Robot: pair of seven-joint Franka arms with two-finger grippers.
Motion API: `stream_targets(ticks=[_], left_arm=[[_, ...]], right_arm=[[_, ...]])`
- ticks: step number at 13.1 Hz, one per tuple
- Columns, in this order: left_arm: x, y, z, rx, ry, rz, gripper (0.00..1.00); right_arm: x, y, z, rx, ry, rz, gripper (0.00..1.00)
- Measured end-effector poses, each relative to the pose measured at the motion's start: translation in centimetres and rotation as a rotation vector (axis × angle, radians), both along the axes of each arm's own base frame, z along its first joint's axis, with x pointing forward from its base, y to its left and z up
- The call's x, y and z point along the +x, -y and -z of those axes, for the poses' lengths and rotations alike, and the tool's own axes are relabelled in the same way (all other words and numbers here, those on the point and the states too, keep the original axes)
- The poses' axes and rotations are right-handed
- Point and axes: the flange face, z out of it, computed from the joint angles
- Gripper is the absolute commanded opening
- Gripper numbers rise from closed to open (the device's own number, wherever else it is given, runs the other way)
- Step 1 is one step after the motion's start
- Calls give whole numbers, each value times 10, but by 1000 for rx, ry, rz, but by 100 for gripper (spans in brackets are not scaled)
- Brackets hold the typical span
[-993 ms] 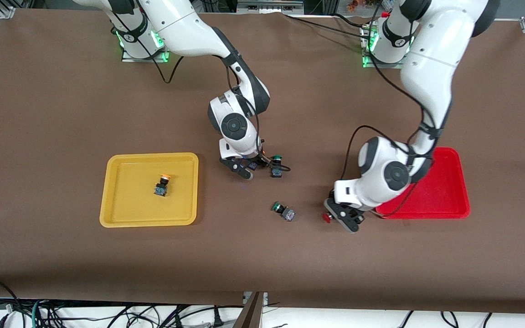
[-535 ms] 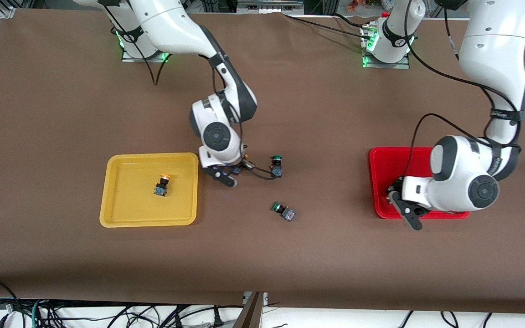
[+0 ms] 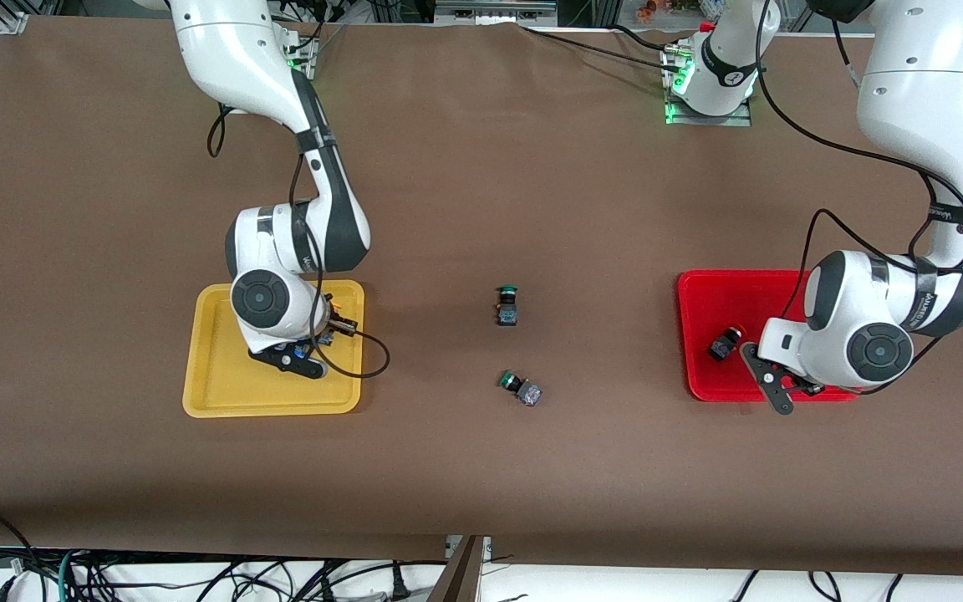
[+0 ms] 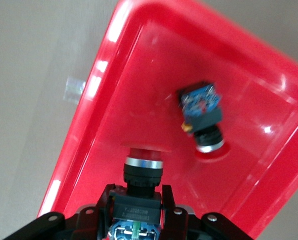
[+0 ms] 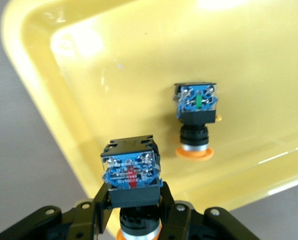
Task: Place red and yellow buttons in trays
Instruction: 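Carry red button to red tray while the right gripper carries orange button, then open both grippers to release the buttons into the trays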
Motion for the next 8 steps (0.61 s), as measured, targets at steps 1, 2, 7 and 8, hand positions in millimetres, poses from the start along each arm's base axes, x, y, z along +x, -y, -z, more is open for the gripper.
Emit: stream_targets(ticks=[1,2,7,8], left_arm=[[-2,-12,9,-10,10,11,9],[-5,-23,20,-22,24,19,12],[-15,-19,42,-44,40,60,100],[-13,-15,39,-38,44,102,100]], right_arm=[[-1,0,7,-3,6,-3,27],[-1,0,13,-7,18,-7,47],[5,4,20,0,52,7,96],[7,1,14,18,59,13,98]])
